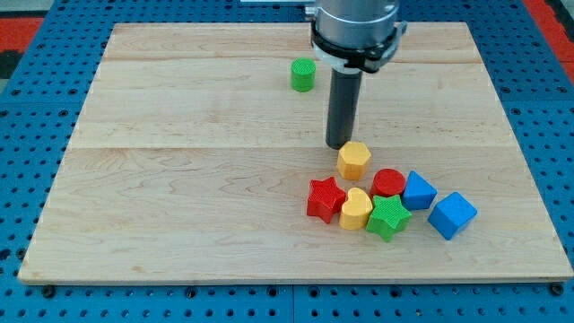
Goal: Push the green circle diagonal to the hexagon
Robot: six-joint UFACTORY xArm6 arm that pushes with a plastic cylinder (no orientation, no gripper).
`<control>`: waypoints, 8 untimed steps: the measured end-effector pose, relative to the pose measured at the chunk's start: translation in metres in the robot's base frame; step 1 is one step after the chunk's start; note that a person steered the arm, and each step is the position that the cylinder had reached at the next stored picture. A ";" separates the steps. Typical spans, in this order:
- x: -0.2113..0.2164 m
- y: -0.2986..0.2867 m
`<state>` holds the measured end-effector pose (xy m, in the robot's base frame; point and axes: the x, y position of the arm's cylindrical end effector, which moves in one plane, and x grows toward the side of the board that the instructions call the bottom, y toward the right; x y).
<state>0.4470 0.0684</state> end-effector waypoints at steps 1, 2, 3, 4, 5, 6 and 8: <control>0.032 0.021; -0.012 0.060; -0.090 0.127; -0.155 0.117; -0.156 -0.003; -0.166 -0.100; -0.147 -0.136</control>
<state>0.2997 -0.0672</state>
